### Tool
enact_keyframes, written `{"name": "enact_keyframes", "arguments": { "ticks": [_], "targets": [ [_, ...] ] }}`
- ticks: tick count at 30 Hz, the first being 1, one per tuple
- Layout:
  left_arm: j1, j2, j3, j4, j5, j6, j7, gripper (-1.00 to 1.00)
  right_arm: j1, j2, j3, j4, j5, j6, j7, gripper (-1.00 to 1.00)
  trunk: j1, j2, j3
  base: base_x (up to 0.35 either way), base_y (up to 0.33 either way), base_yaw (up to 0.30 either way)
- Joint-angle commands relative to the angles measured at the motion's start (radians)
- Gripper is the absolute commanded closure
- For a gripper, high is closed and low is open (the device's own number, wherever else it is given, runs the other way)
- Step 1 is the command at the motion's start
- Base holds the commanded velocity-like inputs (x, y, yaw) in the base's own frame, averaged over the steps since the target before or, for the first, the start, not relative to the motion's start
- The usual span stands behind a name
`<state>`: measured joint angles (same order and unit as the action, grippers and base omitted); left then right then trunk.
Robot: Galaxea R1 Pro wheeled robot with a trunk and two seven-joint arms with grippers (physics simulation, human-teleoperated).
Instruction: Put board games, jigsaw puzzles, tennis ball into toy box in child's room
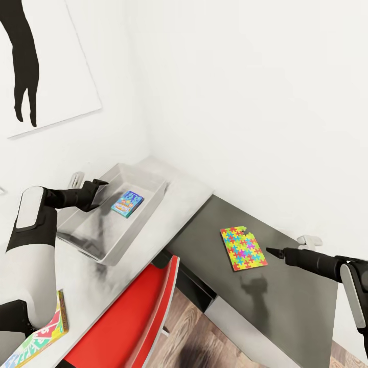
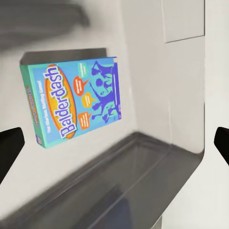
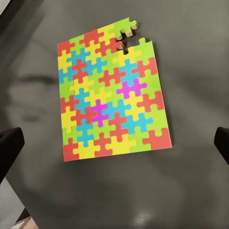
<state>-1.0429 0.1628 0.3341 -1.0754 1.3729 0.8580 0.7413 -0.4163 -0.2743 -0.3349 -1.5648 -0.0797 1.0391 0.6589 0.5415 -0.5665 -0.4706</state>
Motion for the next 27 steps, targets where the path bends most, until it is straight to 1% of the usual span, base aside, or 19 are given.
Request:
{"name": "enact_keyframes", "arguments": {
  "ticks": [1, 10, 12, 14, 20, 23, 27],
  "targets": [
    [-0.001, 0.000, 0.001, -0.001, 0.010, 0.002, 0.010, -1.00, -0.001, 0.000, -0.001, 0.000, -0.008, 0.008, -0.003, -1.00, 0.000, -0.001, -0.001, 0.000, 0.000, 0.000],
    [-0.001, 0.000, 0.001, -0.001, 0.010, 0.002, 0.010, -1.00, -0.001, 0.000, -0.001, 0.000, -0.008, 0.008, -0.003, -1.00, 0.000, -0.001, -0.001, 0.000, 0.000, 0.000],
    [-0.012, 0.003, 0.004, 0.007, 0.017, 0.005, 0.019, -1.00, -0.002, 0.000, -0.007, -0.010, -0.012, 0.008, -0.004, -1.00, 0.000, -0.001, -0.001, 0.000, 0.000, 0.000],
    [-0.024, 0.011, -0.007, 0.018, 0.011, 0.016, 0.025, -1.00, 0.000, -0.004, -0.018, -0.021, -0.021, 0.008, -0.008, -1.00, 0.000, -0.001, 0.000, 0.000, 0.000, 0.000],
    [-0.057, 0.018, -0.041, 0.052, 0.004, 0.049, 0.032, -1.00, 0.006, -0.007, -0.052, -0.035, -0.030, 0.008, -0.010, -1.00, 0.000, -0.001, 0.005, 0.000, 0.000, 0.000],
    [-0.074, 0.019, -0.046, 0.069, 0.003, 0.060, 0.033, -1.00, 0.007, -0.008, -0.068, -0.037, -0.032, 0.008, -0.010, -1.00, 0.000, -0.001, 0.008, 0.000, 0.000, 0.000],
    [-0.097, 0.021, -0.053, 0.081, 0.001, 0.068, 0.034, -1.00, 0.008, -0.007, -0.077, -0.041, -0.034, 0.008, -0.011, -1.00, 0.000, -0.001, 0.011, 0.000, 0.000, 0.000]
  ]
}}
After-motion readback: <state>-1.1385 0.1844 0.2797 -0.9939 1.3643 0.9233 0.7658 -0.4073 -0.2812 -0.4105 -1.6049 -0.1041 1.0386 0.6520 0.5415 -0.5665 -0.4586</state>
